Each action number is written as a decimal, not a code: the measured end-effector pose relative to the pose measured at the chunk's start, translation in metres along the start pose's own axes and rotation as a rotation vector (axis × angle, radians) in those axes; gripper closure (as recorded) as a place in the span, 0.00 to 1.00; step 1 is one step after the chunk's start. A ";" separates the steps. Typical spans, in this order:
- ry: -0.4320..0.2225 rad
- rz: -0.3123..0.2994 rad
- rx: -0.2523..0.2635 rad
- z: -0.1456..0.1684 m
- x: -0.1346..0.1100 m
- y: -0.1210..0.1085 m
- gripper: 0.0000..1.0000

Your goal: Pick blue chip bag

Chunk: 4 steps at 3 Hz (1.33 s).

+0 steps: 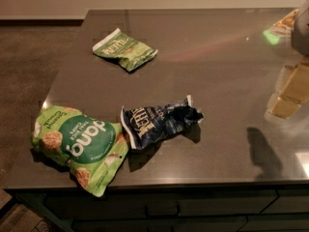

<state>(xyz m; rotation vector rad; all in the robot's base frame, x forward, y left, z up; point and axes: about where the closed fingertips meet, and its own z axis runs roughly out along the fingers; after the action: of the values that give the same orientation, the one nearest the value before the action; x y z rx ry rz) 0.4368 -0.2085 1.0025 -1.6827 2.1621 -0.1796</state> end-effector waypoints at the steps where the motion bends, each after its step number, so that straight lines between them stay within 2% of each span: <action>1: 0.000 0.000 0.000 0.000 0.000 0.000 0.00; 2: -0.020 -0.026 -0.018 0.003 -0.012 -0.001 0.00; 4: -0.050 -0.126 -0.100 0.049 -0.062 0.001 0.00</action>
Offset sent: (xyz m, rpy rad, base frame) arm 0.0112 0.0261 -0.0040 0.0293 0.0368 0.0833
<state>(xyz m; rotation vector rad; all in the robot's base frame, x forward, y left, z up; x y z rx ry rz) 0.4674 -0.1425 0.9716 -1.8603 2.0610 -0.0634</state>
